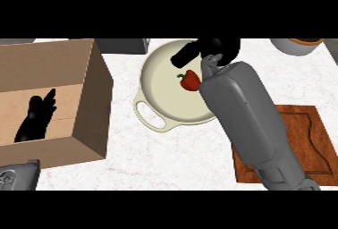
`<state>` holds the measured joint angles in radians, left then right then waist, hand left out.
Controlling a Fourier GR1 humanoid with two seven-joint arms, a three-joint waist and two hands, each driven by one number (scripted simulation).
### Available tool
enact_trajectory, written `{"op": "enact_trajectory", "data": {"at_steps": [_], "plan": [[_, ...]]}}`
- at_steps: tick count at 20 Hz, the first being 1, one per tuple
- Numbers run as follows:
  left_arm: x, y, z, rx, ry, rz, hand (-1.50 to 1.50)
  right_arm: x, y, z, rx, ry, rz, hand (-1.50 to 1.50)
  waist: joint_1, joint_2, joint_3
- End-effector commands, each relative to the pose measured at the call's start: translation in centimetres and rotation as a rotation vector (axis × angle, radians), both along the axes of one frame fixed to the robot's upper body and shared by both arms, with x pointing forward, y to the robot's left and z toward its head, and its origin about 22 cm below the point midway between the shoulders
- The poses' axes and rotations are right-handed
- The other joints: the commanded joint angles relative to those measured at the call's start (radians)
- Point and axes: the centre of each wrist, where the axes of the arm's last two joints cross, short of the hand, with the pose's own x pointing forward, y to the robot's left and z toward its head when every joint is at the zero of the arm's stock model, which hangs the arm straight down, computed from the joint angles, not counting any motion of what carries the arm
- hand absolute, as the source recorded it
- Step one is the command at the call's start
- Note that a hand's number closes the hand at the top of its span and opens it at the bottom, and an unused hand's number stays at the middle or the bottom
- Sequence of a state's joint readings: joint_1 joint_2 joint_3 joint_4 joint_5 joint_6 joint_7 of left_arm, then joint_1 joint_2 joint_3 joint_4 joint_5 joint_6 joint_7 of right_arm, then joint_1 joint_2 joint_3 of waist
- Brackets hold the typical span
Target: Pick the bell pepper from the cutting board and place it in the pot
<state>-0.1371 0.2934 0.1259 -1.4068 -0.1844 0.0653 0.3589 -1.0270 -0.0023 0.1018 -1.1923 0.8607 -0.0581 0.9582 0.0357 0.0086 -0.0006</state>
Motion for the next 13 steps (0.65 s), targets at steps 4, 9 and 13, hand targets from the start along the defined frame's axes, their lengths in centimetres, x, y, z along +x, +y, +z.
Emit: {"op": "enact_trajectory", "data": {"at_steps": [4, 9, 13], "plan": [[0.1, 0.6, 0.2, 0.005, 0.002, 0.026, 0.00, 0.6, -1.6, 0.0, 0.291, -0.258, -0.092, -1.50, -0.017, -0.003, 0.001], [-0.2, 1.0, 0.7, 0.006, 0.009, 0.023, 0.00, 0.0, -2.4, -1.6, 0.395, -0.397, -0.202, -1.50, -0.027, -0.008, 0.001], [-1.3, 1.2, 0.1, 0.001, 0.000, 0.038, 0.00, -1.8, -5.1, -0.9, 0.439, -0.467, -0.273, -1.50, -0.043, -0.014, 0.001]]}}
